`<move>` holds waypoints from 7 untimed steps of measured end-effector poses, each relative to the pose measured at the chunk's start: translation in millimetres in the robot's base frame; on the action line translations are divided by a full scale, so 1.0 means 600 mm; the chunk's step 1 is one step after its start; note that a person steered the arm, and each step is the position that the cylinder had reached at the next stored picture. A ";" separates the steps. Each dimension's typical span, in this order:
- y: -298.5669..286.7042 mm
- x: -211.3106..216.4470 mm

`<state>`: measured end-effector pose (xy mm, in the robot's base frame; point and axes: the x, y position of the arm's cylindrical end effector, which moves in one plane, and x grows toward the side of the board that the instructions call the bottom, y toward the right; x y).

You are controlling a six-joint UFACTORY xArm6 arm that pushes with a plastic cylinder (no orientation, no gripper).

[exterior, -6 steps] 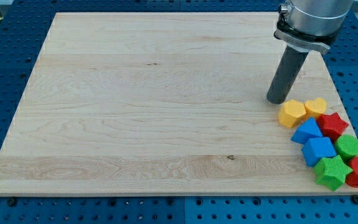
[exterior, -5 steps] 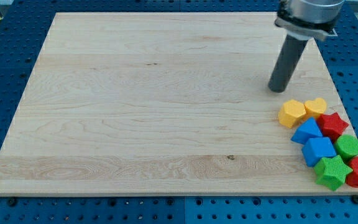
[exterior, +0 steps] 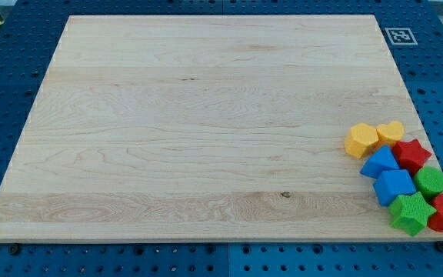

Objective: Push the group of blocks left a bit

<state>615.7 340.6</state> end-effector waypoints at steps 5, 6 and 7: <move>-0.120 0.001; -0.160 0.004; -0.187 0.003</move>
<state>617.7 228.2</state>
